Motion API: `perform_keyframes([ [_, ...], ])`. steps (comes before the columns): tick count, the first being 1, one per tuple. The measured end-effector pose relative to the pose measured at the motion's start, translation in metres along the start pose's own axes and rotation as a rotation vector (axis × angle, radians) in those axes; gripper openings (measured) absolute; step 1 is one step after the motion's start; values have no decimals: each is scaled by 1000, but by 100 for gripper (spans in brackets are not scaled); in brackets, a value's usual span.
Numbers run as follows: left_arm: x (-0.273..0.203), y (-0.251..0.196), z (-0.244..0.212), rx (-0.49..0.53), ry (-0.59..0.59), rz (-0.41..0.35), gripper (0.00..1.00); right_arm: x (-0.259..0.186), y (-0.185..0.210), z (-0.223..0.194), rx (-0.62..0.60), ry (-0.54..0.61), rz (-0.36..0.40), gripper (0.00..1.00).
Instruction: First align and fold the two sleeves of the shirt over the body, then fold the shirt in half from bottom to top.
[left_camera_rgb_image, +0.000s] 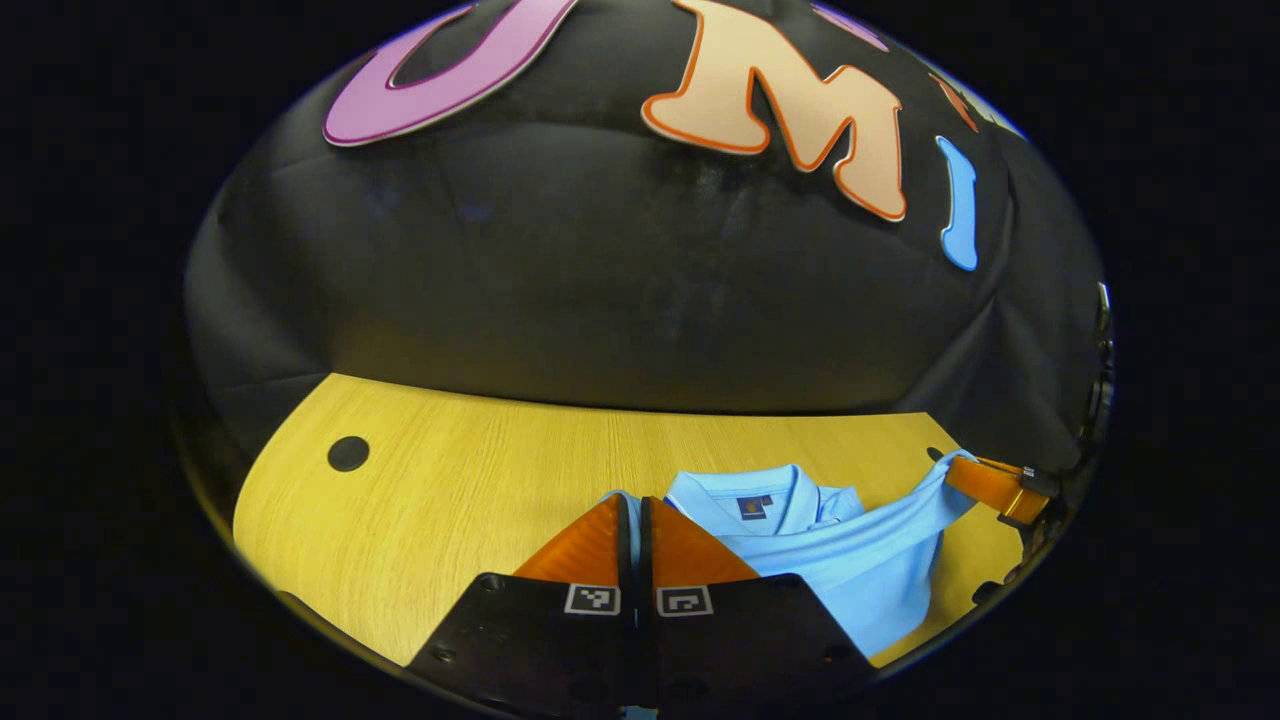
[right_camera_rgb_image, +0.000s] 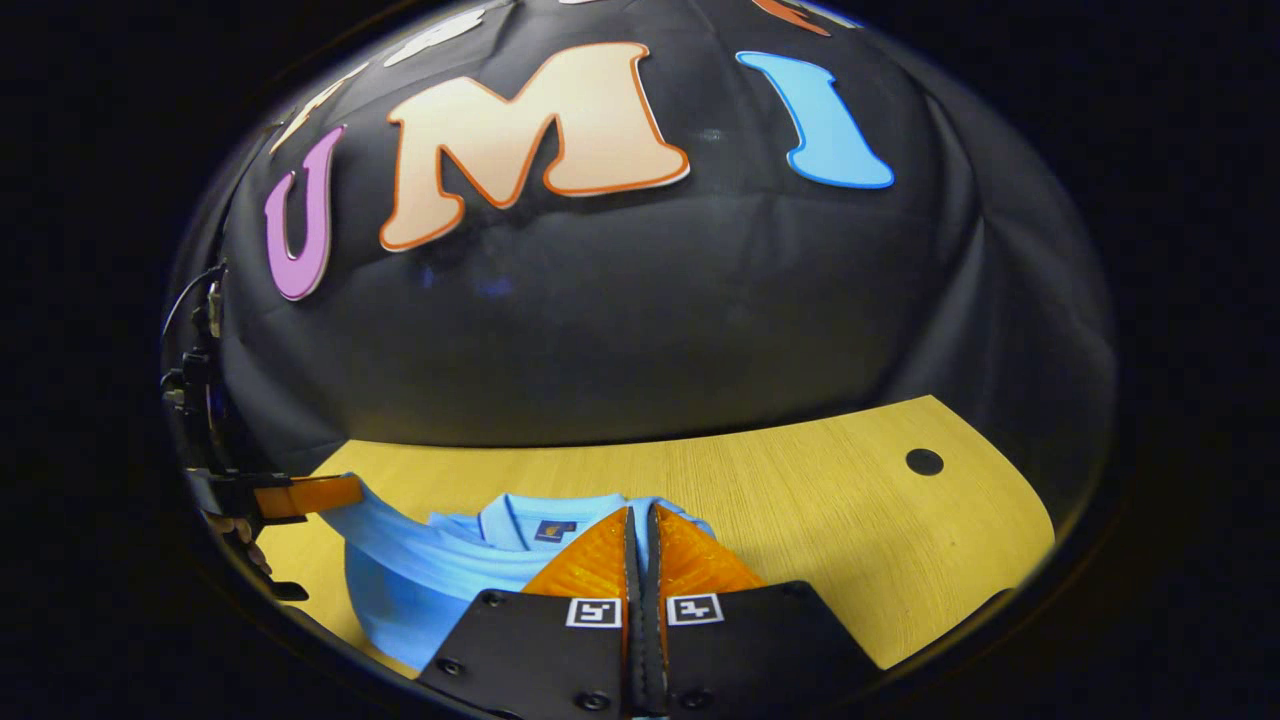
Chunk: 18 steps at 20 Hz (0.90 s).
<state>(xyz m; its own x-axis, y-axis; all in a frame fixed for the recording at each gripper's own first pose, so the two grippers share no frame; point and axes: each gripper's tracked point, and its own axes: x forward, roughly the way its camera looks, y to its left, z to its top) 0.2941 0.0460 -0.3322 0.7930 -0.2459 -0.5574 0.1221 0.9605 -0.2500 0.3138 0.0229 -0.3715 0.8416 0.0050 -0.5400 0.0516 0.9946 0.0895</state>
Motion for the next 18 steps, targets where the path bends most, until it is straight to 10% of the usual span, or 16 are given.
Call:
perform_keyframes([
  [6,24,12,-23,-10,22,34,3,30,-6,-25,-2,41,-61,11],
  [9,6,9,-4,11,-51,64,96,12,-1,-10,-13,-33,-51,78],
  [10,-6,10,0,28,-85,76,96,2,-1,-2,-18,-67,-50,100],
  [18,-130,-41,33,44,-235,80,96,-139,4,56,-61,-253,-8,100],
])
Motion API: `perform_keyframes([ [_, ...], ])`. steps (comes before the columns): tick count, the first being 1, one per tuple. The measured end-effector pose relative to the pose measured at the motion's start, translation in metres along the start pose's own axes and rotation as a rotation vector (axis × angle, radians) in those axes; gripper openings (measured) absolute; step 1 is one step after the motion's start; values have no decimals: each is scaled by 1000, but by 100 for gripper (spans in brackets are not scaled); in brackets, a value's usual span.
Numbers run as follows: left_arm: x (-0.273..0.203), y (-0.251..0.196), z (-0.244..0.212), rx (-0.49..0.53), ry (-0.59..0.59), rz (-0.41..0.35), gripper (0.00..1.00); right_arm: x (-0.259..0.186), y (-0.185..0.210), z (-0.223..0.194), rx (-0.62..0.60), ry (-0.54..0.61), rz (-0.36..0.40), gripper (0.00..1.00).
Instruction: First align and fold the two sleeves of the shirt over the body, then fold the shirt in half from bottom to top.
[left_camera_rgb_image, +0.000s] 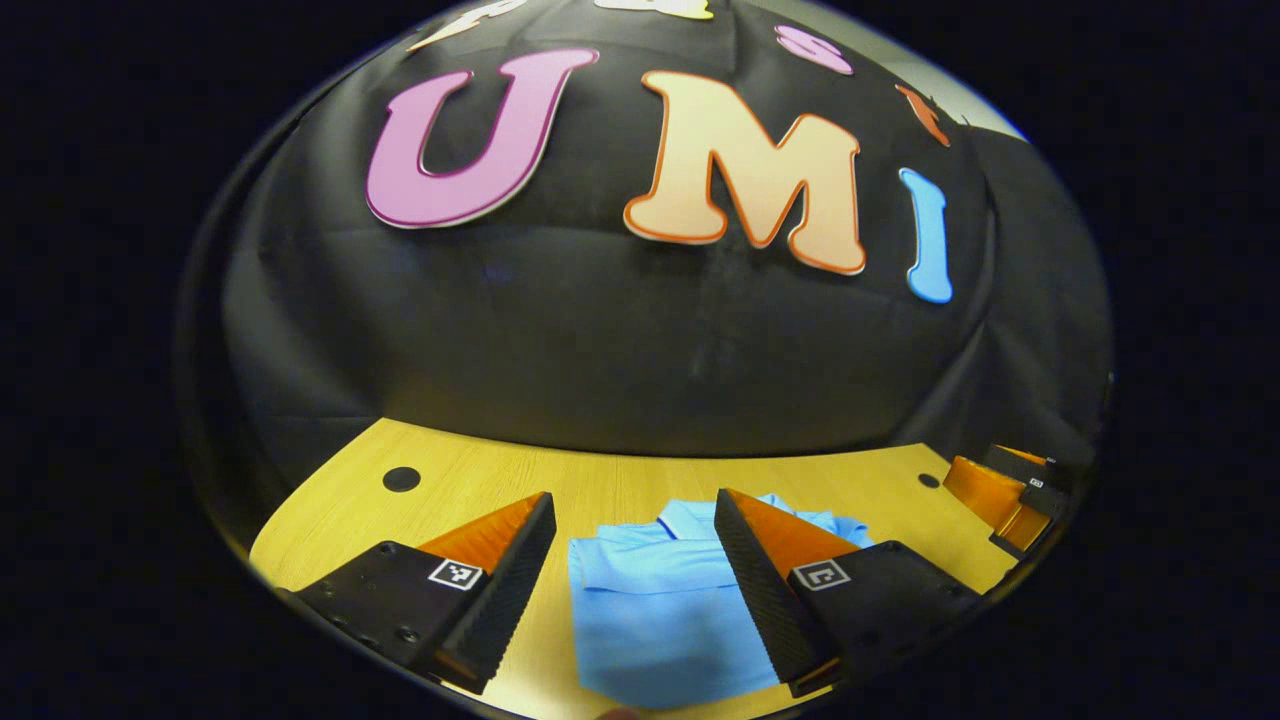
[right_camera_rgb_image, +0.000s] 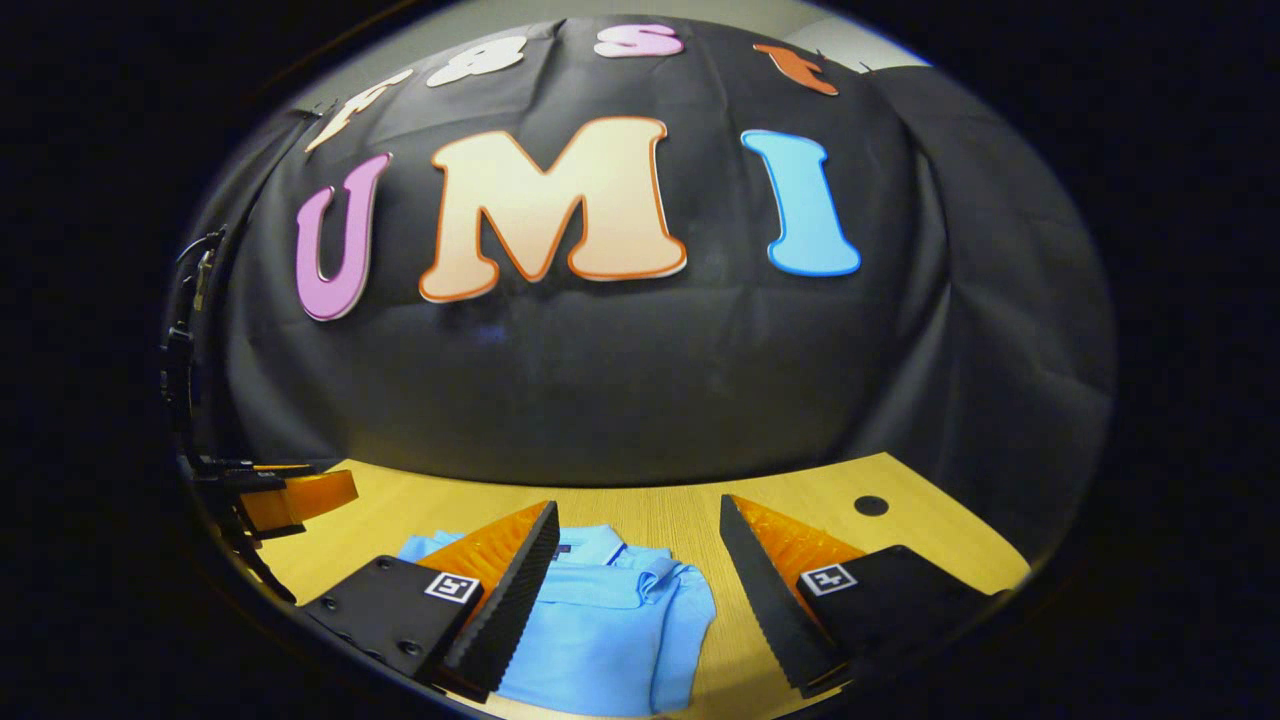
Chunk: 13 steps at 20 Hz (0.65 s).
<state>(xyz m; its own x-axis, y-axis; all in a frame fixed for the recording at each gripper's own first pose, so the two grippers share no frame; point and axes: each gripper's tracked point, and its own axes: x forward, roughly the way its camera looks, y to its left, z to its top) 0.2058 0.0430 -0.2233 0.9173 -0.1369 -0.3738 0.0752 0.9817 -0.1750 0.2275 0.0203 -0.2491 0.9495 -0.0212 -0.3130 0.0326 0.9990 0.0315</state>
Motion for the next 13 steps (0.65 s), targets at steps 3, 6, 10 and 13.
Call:
perform_keyframes([
  [3,-44,-12,17,26,-51,0,95,-50,-2,34,-5,-71,18,100],
  [6,-91,-21,32,73,-100,9,96,-100,-4,58,2,-121,39,100],
  [10,-145,-40,48,112,-173,7,95,-159,-8,75,-2,-173,50,100],
  [13,-184,-50,57,121,-217,3,95,-207,-5,76,4,-190,61,100],
])
